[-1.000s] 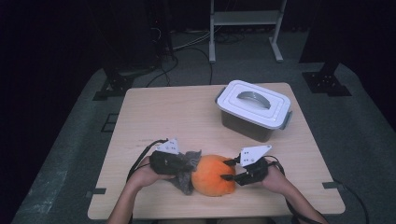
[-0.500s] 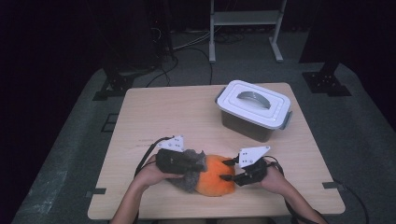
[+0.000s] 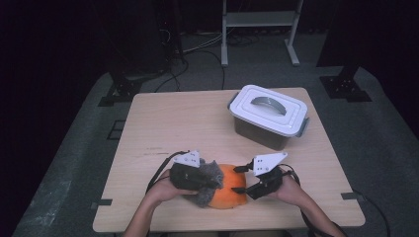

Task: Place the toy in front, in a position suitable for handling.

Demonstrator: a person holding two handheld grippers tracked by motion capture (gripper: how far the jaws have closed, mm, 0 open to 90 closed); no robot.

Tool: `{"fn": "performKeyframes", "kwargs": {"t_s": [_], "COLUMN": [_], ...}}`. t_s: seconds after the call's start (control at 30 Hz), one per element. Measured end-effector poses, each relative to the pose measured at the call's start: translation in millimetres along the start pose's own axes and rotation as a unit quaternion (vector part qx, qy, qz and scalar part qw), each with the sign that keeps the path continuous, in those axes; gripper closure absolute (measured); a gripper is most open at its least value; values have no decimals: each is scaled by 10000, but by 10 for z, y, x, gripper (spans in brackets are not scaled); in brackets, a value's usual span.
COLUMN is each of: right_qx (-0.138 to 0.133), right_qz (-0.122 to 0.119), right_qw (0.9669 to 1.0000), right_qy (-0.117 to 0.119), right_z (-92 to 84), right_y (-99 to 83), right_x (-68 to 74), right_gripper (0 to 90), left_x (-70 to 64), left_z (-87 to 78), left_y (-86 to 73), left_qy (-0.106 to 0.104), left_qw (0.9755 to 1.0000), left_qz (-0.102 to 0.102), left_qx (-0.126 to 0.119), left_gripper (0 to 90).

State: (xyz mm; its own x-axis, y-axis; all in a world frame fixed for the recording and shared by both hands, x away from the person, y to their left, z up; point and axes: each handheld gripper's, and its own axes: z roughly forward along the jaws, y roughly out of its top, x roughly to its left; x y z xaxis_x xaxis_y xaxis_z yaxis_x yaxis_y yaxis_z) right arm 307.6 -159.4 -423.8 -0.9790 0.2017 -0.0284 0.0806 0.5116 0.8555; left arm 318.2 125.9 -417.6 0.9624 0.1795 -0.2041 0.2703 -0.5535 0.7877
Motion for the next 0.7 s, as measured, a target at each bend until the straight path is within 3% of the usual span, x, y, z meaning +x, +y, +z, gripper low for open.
{"fn": "performKeyframes", "kwargs": {"t_s": [0.17,0.33,0.47,0.57,0.6,0.63,0.67,0.7], "right_qx": [-34,101,106,114,89,89,81,81], "right_qz": [272,247,414,473,503,503,416,416], "right_qw": [9996,9996,9991,9987,9985,9985,9990,9990], "right_qy": [56,55,45,163,181,181,164,164], "right_z": [-2,-4,-57,22,73,73,53,53], "right_y": [-23,-55,-118,-150,-158,-158,-141,-141], "right_x": [-75,-125,-190,-178,-173,-173,-168,-168], "right_gripper": [247,231,225,227,306,306,466,466], "left_x": [-4,4,14,25,26,27,19,13], "left_z": [-48,-44,-58,-52,-49,-52,-52,-52], "left_y": [-44,-44,-60,-66,-67,-64,-56,-39], "left_qy": [-10,17,7,19,45,85,119,141], "left_qw": [10000,10000,10000,10000,10000,10000,9999,9999], "left_qz": [-30,-23,-69,-53,-56,-41,-63,-44], "left_qx": [48,50,23,16,11,0,-36,-35], "left_gripper": [805,806,805,805,805,805,803,803]}}
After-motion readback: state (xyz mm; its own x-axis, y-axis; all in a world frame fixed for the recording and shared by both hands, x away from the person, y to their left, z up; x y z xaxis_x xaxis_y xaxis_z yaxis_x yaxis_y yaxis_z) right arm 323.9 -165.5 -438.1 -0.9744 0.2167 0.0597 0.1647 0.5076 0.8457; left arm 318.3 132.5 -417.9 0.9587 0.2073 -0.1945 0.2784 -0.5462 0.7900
